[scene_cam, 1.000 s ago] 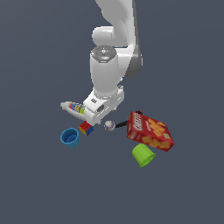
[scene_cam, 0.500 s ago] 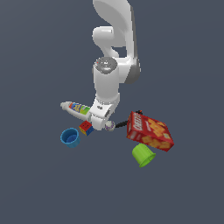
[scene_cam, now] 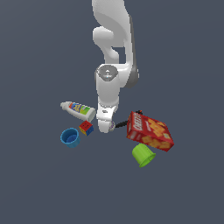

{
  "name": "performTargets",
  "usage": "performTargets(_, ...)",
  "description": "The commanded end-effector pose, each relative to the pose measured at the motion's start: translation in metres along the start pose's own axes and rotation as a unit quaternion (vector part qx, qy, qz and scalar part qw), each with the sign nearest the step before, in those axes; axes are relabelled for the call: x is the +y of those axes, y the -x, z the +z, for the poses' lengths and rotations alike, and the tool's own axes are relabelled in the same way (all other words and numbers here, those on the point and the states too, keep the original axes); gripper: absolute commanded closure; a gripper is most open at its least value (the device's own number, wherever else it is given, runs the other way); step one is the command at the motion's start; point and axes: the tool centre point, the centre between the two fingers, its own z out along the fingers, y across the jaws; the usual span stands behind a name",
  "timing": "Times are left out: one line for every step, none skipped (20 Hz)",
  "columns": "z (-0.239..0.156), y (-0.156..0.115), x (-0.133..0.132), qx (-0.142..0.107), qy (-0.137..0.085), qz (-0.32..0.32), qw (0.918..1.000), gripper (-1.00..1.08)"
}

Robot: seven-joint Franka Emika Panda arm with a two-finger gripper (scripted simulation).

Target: Pick up a designated object from a clutter of objects.

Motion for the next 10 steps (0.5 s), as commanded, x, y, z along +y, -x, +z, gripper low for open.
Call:
performTargets(0.007, 0.0, -0.003, 0.001, 0.0, -0.026, 0.9997, -0.92)
performTargets(0.009, -0.001, -0.004, 0.001, 0.0, -0.035, 0.9994, -0.92)
performTargets(0.011, -0.001, -0.005, 0.001, 0.0, -0.042, 0.9991, -0.92)
performTargets(0.012, -0.001, -0.006, 0.001, 0.0, -0.049, 0.9988, -0.92)
performTargets(0.014, -0.001, -0.007, 0.001, 0.0, -0.056, 0.9984, -0.92)
performTargets(0.016, -0.001, -0.008, 0.001, 0.0, -0.062, 0.9981, -0.92)
performTargets(0.017, -0.001, -0.009, 0.001, 0.0, -0.067, 0.9978, -0.92)
performTargets(0.018, -0.001, -0.009, 0.002, 0.0, -0.071, 0.9975, -0.92)
performTargets(0.019, -0.001, -0.01, 0.002, 0.0, -0.075, 0.9972, -0.92)
performTargets(0.02, -0.001, -0.01, 0.002, 0.0, -0.078, 0.997, -0.92)
